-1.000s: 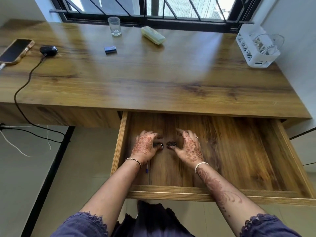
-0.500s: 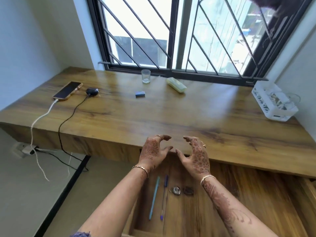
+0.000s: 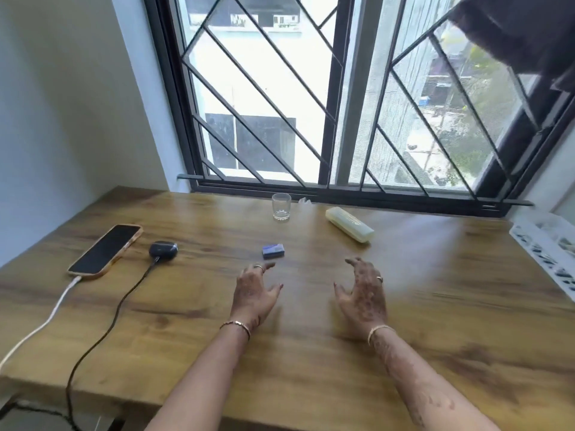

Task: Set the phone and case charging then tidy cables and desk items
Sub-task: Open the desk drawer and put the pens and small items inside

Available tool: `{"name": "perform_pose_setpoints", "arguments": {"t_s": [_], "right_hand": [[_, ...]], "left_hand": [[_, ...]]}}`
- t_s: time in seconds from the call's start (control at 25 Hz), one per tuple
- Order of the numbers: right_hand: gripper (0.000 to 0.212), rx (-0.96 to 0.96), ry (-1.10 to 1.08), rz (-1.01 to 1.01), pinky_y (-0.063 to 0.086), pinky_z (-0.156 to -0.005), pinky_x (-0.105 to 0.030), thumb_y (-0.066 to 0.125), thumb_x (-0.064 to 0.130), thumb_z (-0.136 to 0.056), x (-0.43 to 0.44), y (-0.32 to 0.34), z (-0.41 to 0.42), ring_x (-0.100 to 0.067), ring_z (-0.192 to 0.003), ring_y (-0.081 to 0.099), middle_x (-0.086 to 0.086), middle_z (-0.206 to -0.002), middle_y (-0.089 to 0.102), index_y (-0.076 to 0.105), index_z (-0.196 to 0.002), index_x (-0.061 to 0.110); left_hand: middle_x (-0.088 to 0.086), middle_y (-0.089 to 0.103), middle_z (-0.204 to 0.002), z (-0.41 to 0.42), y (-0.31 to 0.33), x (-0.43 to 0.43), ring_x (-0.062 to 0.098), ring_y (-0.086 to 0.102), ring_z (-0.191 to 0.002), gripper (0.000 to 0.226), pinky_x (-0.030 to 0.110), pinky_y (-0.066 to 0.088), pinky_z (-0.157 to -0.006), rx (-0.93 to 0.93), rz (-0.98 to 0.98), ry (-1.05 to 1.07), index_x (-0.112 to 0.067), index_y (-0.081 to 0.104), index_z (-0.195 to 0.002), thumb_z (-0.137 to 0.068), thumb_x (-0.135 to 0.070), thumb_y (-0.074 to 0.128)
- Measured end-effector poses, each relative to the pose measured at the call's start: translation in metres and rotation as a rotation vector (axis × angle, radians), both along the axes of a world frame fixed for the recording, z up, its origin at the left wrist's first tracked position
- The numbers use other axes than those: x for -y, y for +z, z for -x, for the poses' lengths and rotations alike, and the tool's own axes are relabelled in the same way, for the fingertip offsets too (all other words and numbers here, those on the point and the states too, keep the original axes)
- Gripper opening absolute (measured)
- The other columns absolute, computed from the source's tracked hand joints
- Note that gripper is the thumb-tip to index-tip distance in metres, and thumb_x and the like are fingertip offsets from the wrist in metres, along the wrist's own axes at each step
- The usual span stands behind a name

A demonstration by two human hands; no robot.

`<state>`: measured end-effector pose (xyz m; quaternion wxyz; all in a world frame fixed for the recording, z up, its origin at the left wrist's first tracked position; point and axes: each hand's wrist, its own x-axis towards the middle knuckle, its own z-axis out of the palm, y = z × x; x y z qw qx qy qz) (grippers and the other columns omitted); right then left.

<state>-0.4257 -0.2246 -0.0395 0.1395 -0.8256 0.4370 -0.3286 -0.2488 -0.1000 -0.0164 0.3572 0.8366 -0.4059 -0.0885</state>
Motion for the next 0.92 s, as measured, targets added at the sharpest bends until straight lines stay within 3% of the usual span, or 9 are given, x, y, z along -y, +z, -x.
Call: {"name": "perform_pose_setpoints", "arguments": {"t_s": [0.2, 0.36, 0.44, 0.56, 0.72, 0.8, 0.92], "right_hand": [[0.068, -0.255, -0.059, 0.194, 0.041, -0.099, -0.047, 0.07, 0.031, -0.076, 0.063, -0.002, -0.047, -0.032, -0.124, 0.044, -0.011, -0.14, 0.043, 0.042, -0.135, 0.014], [0.086, -0.295, -0.176, 0.084, 0.022, -0.114, -0.047, 0.061, 0.04, -0.083, 0.104, -0.013, -0.062, -0.036, -0.14, 0.022, -0.016, -0.155, 0.017, 0.013, -0.149, 0.012], [0.086, -0.302, -0.215, 0.007, 0.017, -0.116, -0.047, 0.056, 0.042, -0.087, 0.122, -0.016, -0.067, -0.036, -0.143, 0.014, -0.016, -0.158, 0.005, 0.004, -0.151, 0.017], [0.078, -0.241, -0.285, -0.147, 0.019, -0.115, -0.048, 0.051, 0.042, -0.092, 0.143, -0.008, -0.074, -0.037, -0.141, 0.016, -0.016, -0.157, 0.01, 0.006, -0.151, 0.018], [0.055, -0.297, -0.334, -0.188, 0.036, -0.101, -0.048, 0.051, 0.035, -0.094, 0.153, 0.001, -0.073, -0.041, -0.124, 0.037, -0.022, -0.134, 0.041, 0.033, -0.136, 0.006], [0.049, -0.329, -0.314, -0.229, 0.036, -0.101, -0.046, 0.051, 0.034, -0.094, 0.15, 0.006, -0.065, -0.041, -0.124, 0.036, -0.023, -0.131, 0.041, 0.039, -0.129, 0.003], [0.056, -0.281, -0.288, -0.273, 0.031, -0.105, -0.045, 0.052, 0.033, -0.094, 0.13, 0.009, -0.047, -0.04, -0.127, 0.031, -0.024, -0.136, 0.035, 0.032, -0.135, 0.0]], "left_hand": [[0.009, 0.053, -0.131, -0.058, -0.019, 0.056, 0.027, 0.046, -0.123, 0.052, 0.026, 0.027, -0.105, 0.07, -0.026, 0.007, -0.017, 0.053, -0.132, -0.082, -0.02, 0.067], [0.008, 0.046, -0.137, -0.08, -0.04, 0.078, 0.028, 0.039, -0.127, 0.056, 0.03, 0.025, -0.107, 0.145, -0.177, -0.012, -0.022, 0.044, -0.138, -0.087, -0.037, 0.06], [0.008, 0.046, -0.134, -0.088, -0.042, 0.086, 0.028, 0.038, -0.127, 0.051, 0.032, 0.026, -0.107, 0.167, -0.208, -0.039, -0.026, 0.048, -0.135, -0.087, -0.042, 0.058], [0.007, 0.051, -0.127, -0.089, -0.036, 0.089, 0.029, 0.041, -0.121, 0.043, 0.032, 0.029, -0.105, 0.16, -0.167, -0.068, -0.027, 0.056, -0.127, -0.086, -0.041, 0.06], [0.003, 0.058, -0.119, -0.08, -0.032, 0.079, 0.028, 0.045, -0.115, 0.041, 0.035, 0.038, -0.1, 0.118, -0.081, -0.039, -0.028, 0.062, -0.119, -0.08, -0.04, 0.069], [0.002, 0.061, -0.116, -0.07, -0.028, 0.075, 0.027, 0.048, -0.113, 0.04, 0.036, 0.041, -0.098, 0.071, -0.044, -0.02, -0.029, 0.064, -0.115, -0.077, -0.04, 0.072], [0.001, 0.065, -0.112, -0.043, -0.017, 0.069, 0.027, 0.055, -0.107, 0.04, 0.04, 0.047, -0.094, -0.034, 0.006, -0.035, -0.031, 0.068, -0.109, -0.071, -0.041, 0.077]]}}
